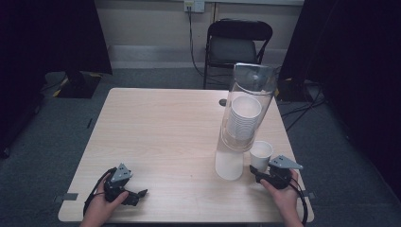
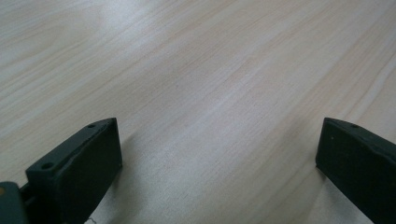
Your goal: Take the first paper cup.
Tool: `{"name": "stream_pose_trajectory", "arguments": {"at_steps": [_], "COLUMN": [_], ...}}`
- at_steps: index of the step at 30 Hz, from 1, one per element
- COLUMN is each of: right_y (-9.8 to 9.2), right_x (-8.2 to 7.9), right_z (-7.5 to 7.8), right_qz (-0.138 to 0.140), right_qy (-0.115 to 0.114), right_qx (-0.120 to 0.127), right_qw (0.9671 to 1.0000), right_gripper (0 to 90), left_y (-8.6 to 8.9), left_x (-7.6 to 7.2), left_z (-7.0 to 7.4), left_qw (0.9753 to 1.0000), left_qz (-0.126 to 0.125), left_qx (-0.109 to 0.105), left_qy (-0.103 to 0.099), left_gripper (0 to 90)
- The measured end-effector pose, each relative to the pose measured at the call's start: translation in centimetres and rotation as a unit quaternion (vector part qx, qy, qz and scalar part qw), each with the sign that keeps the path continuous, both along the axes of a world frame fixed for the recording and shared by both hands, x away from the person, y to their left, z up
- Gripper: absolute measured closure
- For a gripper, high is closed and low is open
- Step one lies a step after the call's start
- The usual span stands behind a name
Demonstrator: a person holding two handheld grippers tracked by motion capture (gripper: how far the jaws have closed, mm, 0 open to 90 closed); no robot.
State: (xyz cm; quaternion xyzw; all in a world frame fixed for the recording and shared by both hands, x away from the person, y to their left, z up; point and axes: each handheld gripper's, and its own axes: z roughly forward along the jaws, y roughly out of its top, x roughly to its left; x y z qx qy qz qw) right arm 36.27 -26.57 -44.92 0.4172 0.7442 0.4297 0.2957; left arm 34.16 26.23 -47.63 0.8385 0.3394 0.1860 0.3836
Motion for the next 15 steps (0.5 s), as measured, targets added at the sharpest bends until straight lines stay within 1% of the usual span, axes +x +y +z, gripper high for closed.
{"name": "stream_pose_trajectory", "arguments": {"at_steps": [2,3,4,6,7,9,10,11,12,14,15], "right_y": [0.1,-0.1,-0.6,-1.1,-1.3,-1.4,-1.4,-1.4,-1.4,-1.4,-1.5], "right_x": [0.0,0.3,0.7,1.3,1.5,1.7,1.9,2.2,2.5,2.8,3.1], "right_z": [-0.1,-0.2,-0.4,-0.8,-0.7,-0.7,-0.7,-0.7,-0.7,-0.7,-0.7], "right_qz": [0.000,-0.008,-0.022,-0.037,-0.043,-0.046,-0.048,-0.054,-0.054,-0.059,-0.066], "right_qy": [0.001,0.004,0.009,0.024,0.023,0.023,0.030,0.036,0.038,0.045,0.047], "right_qx": [0.002,0.007,-0.002,0.005,0.004,0.004,0.003,-0.007,-0.008,-0.007,-0.004], "right_qw": [1.0000,0.9999,0.9997,0.9990,0.9988,0.9987,0.9984,0.9979,0.9978,0.9973,0.9967], "right_gripper": [34.7,34.7,34.6,34.5,34.5,34.4,34.3,34.3,34.2,34.1,33.9], "left_y": [0.0,0.0,0.0,0.0,0.0,0.0,0.0,0.0,0.0,0.0,0.0], "left_x": [0.0,0.0,0.0,0.0,0.0,0.0,0.0,0.0,0.0,0.0,0.0], "left_z": [0.0,0.0,0.0,0.0,0.0,0.0,0.0,0.0,0.0,0.0,0.0], "left_qw": [1.0000,1.0000,1.0000,1.0000,1.0000,1.0000,1.0000,1.0000,1.0000,1.0000,1.0000], "left_qz": [0.000,0.000,0.000,0.000,0.000,0.000,0.000,0.000,0.000,0.000,0.000], "left_qx": [0.000,0.000,0.000,0.000,0.000,0.000,0.000,0.000,0.000,0.000,0.000], "left_qy": [0.000,0.000,0.000,0.000,0.000,0.000,0.000,0.000,0.000,0.000,0.000], "left_gripper": [0.0,0.0,0.0,0.0,0.0,0.0,0.0,0.0,0.0,0.0,0.0]}}
